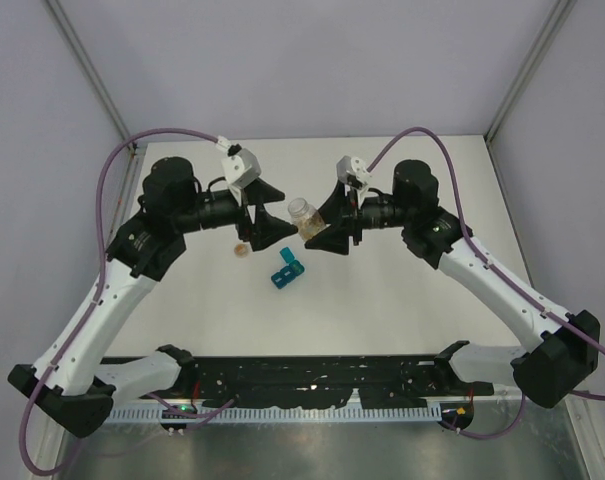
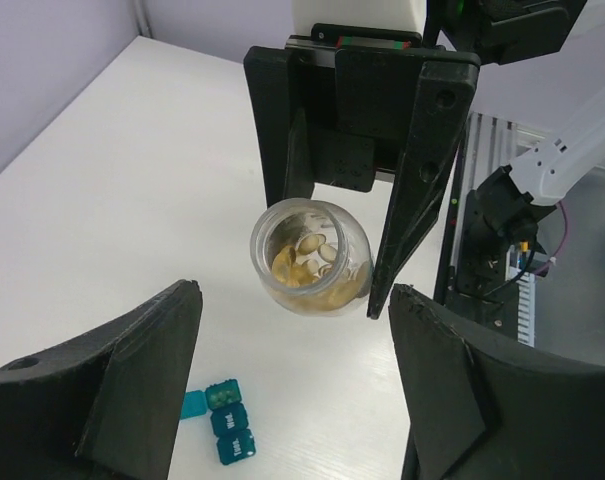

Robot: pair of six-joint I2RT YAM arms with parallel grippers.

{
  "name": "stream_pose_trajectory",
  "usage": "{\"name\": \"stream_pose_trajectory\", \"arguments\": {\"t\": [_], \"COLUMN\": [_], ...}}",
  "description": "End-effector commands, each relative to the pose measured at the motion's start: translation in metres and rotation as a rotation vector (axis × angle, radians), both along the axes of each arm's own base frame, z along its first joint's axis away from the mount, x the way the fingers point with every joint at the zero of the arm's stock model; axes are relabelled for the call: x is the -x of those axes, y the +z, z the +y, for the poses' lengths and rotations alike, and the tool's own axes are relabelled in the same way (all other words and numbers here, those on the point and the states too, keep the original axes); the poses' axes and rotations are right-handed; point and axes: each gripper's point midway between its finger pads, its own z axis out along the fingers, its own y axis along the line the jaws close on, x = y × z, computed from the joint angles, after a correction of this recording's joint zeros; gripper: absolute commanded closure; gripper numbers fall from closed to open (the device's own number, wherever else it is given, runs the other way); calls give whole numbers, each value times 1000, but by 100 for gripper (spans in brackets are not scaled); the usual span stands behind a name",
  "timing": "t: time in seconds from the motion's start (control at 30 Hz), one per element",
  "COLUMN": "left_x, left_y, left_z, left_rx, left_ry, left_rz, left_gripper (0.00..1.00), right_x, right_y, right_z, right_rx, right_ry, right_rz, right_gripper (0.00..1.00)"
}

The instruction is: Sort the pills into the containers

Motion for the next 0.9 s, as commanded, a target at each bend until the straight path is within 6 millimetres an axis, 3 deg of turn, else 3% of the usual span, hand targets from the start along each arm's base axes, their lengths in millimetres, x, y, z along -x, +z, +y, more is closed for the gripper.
{"name": "stream_pose_trajectory", "arguments": {"t": [0.0, 0.1, 0.23, 0.53, 0.67, 0.87], "left_x": [-2, -8, -29, -88, -102, -124], "left_y": [9, -2, -35, -139, -181, -225], "left_z": [22, 33, 54, 118, 131, 140], "left_rx": [-10, -33, -99, -401, -540, -702], "left_ry": [80, 121, 243, 609, 649, 679], "left_rz": [-98, -93, -61, 93, 174, 295], "left_gripper": [18, 16, 15, 14, 15, 15], "right_x": [-4, -7, -11, -16, -17, -17], "right_y": [17, 12, 1, -28, -36, -46], "right_z": [-8, -12, -19, -36, -43, -48], "right_rx": [-13, 5, 43, 151, 175, 188], "right_ry": [-39, -57, -98, -147, -179, -193], "right_rz": [-81, -91, -112, -186, -216, -216], "right_gripper": [94, 95, 95, 95, 95, 94]}}
